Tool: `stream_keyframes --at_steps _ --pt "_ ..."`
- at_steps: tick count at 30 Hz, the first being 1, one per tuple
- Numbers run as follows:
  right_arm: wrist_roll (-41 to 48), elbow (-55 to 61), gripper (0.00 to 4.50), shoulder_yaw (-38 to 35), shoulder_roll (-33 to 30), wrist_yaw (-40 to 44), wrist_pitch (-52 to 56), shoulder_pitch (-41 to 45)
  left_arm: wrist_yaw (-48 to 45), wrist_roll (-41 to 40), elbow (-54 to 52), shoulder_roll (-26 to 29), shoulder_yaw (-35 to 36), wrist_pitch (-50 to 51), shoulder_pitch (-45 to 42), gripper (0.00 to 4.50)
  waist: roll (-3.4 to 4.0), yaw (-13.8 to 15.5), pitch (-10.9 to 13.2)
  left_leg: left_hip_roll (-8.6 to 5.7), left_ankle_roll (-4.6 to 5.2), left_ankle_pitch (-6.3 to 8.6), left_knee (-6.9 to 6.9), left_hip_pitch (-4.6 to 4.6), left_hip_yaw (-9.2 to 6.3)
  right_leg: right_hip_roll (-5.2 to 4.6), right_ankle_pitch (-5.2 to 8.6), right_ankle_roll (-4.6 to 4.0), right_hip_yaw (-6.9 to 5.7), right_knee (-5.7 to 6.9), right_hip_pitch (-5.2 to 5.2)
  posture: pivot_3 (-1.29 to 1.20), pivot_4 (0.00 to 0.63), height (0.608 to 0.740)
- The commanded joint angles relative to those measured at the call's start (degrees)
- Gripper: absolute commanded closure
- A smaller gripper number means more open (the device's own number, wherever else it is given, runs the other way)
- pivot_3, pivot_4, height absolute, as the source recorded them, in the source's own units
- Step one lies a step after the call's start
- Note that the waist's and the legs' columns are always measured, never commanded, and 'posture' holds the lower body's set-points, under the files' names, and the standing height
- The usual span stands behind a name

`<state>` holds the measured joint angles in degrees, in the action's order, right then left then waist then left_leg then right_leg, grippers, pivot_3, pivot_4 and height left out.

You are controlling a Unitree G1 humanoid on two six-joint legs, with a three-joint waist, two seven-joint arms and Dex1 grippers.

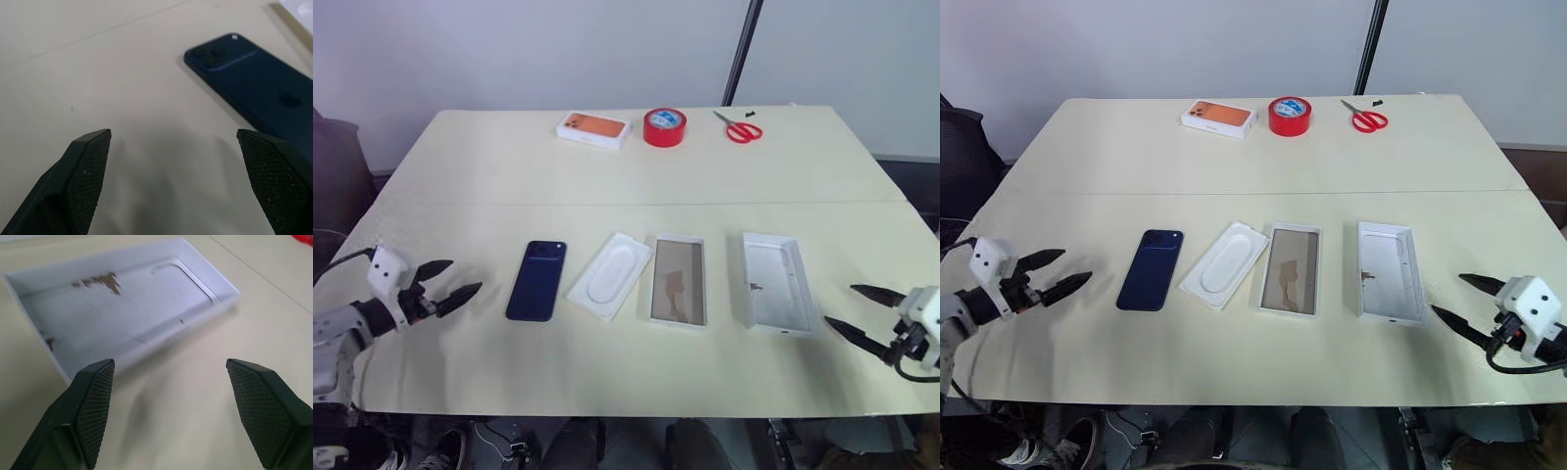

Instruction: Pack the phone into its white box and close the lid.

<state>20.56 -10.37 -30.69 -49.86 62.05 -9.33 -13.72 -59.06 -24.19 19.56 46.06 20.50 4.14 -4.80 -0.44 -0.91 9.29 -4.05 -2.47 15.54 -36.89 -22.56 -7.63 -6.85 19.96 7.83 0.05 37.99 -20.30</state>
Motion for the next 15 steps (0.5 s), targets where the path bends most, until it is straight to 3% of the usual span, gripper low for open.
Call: stream_keyframes --at_steps 1,6,15 --pt "0.66 0.85 0.69 -1.83 -0.87 -0.12 -0.82 0.21 -0.02 -0.45 -0.34 0.91 2.12 -1.21 -0.91 0.18 0.01 -0.05 0.0 0.0 0.0 0.0 0.0 0.01 0.0 0.0 0.0 0.0 0.0 0.0 0.0 0.0 0.15 0.74" --pt "0.27 0.97 0.69 -1.22 -0.96 -0.29 -0.7 1.0 -1.38 -1.32 -1.71 2.19 1.15 3.91 -2.05 0.18 0.01 -0.06 0.0 0.0 0.0 0.0 0.0 0.01 0.0 0.0 0.0 0.0 0.0 0.0 0.0 0.0 0.15 0.74" --pt "-0.57 1.57 0.69 -0.17 -0.94 -0.4 -0.76 2.34 -1.7 -0.11 -4.22 1.27 1.26 0.55 -2.53 0.18 0.01 -0.07 0.0 0.0 0.0 0.0 0.0 0.01 0.01 0.0 0.0 0.0 0.0 0.01 0.0 0.0 0.15 0.74"
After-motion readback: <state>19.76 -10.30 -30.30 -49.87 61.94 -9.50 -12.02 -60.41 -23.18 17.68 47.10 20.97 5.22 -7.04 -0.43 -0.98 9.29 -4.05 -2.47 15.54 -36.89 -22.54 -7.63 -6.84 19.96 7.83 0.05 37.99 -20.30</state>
